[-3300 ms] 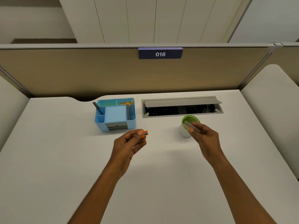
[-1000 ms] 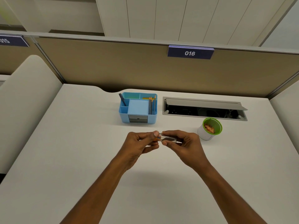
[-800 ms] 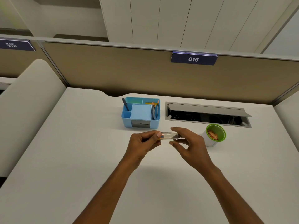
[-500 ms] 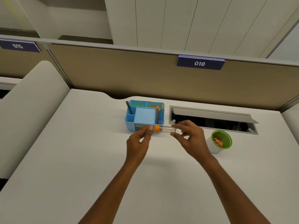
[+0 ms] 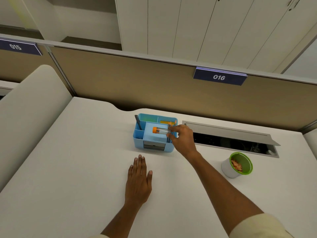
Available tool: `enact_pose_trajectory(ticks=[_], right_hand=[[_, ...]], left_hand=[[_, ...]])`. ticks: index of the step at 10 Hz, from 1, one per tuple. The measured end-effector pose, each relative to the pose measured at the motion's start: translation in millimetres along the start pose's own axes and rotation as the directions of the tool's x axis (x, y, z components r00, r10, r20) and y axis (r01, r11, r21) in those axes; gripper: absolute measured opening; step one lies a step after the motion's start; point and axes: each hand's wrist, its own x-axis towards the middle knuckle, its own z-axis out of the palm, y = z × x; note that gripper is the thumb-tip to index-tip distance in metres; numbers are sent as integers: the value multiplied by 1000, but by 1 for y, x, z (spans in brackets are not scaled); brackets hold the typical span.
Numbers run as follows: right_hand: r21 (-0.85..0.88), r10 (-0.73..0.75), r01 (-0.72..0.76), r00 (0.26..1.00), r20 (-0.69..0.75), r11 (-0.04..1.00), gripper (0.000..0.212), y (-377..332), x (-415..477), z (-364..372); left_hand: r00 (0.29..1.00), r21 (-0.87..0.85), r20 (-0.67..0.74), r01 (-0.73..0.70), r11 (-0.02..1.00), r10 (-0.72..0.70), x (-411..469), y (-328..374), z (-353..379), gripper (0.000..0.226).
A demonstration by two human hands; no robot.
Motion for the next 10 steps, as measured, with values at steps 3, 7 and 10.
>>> enact_pose_trajectory(ticks=[3, 7, 10], right_hand=[[-93, 36, -30, 997, 64, 995, 38, 7, 8, 35], [-162, 20, 0, 992, 123, 987, 43, 5, 10, 42], [-4, 3, -3, 999, 36, 1000, 47, 3, -11, 15]], left_hand=[[998, 69, 29, -56, 996, 54, -1, -11, 8, 66], [995, 161, 94, -39, 986, 24, 1, -14, 14, 69], [992, 120, 122, -30, 992, 16, 1, -15, 11, 67]])
